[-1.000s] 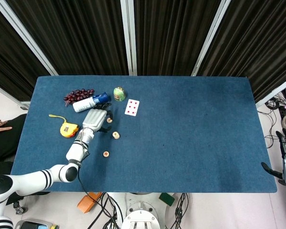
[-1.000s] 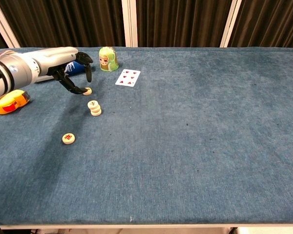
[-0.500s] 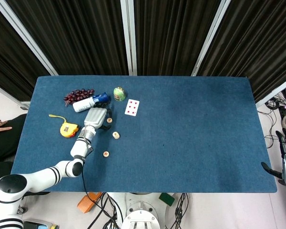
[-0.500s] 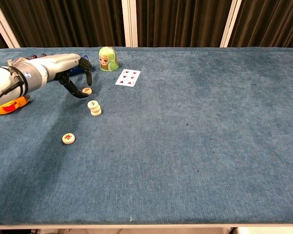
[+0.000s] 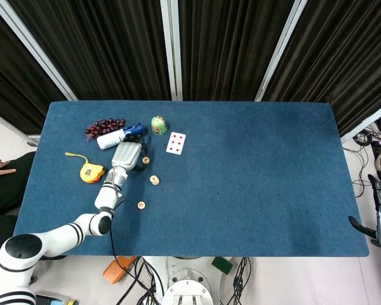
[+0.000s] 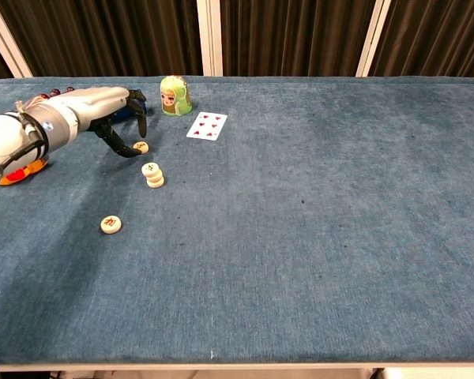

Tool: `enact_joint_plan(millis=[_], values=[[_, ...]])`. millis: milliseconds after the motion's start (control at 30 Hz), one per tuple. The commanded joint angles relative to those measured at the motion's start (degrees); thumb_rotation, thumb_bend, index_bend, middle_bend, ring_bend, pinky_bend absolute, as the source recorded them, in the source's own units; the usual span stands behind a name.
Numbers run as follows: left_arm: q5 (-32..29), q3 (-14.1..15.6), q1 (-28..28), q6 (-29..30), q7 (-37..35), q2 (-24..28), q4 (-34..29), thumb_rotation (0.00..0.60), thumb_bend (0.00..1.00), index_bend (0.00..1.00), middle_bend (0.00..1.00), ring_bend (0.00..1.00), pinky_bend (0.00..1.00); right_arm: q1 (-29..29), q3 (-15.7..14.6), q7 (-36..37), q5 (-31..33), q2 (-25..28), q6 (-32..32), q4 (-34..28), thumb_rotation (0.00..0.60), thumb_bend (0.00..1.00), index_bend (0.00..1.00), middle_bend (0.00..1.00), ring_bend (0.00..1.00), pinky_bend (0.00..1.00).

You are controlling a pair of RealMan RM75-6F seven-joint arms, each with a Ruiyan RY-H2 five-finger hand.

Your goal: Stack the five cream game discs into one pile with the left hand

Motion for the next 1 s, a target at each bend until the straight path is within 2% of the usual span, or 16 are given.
enact_joint_plan(millis=[33, 267, 500, 667, 833, 1000], values=[[0.67, 0.20, 0.13, -0.08, 0.05, -0.43, 0.71, 0.600, 0.29, 0.43, 0.00, 0.00, 0.00, 0.02, 0.01, -0.07, -0.04, 0.01, 0.02, -0.04, 0.600, 0.24, 0.00, 0.04, 0.00, 0.00], [0.77, -0.07, 0.13, -0.90, 0.60, -0.86, 1.73, 0.600, 0.31, 0.45, 0.00, 0.00, 0.00, -0.12, 0.03, -0.13, 0.11, 0.11, 0.11, -0.16, 0.600, 0.24, 0.00, 0.04, 0.00, 0.00], [1.32, -0.26, 0.16, -0.96, 1.19, -1.13, 2.30, 0.600, 0.36, 0.51, 0.00, 0.00, 0.00, -0.12, 0.03, -0.10, 0.13, 0.12, 0.05, -0.20, 0.600, 0.24, 0.00, 0.04, 0.00, 0.00], [2.06, -0.53, 0.61, -0.29, 0.91, -0.06, 0.67, 0.600, 0.38, 0.53, 0.00, 0.00, 0.00, -0.23, 0.04, 0.05, -0.07, 0.17, 0.35, -0.21, 0.600, 0.24, 0.00, 0.04, 0.00, 0.00], [3.02, -1.04, 1.96, 1.49, 0.21, 3.89, -6.02, 0.600, 0.38, 0.53, 0.00, 0.00, 0.00, -0.17, -0.01, 0.44, -0.51, -0.02, 0.50, 0.17, 0.600, 0.24, 0.00, 0.04, 0.00, 0.00], [3.04, -0.76, 3.67, 2.43, 0.80, 9.95, -17.47, 0.600, 0.38, 0.53, 0.00, 0.00, 0.00, -0.11, -0.14, 1.05, -1.09, -0.36, 0.67, 0.77, 0.600, 0.24, 0.00, 0.04, 0.00, 0.00]])
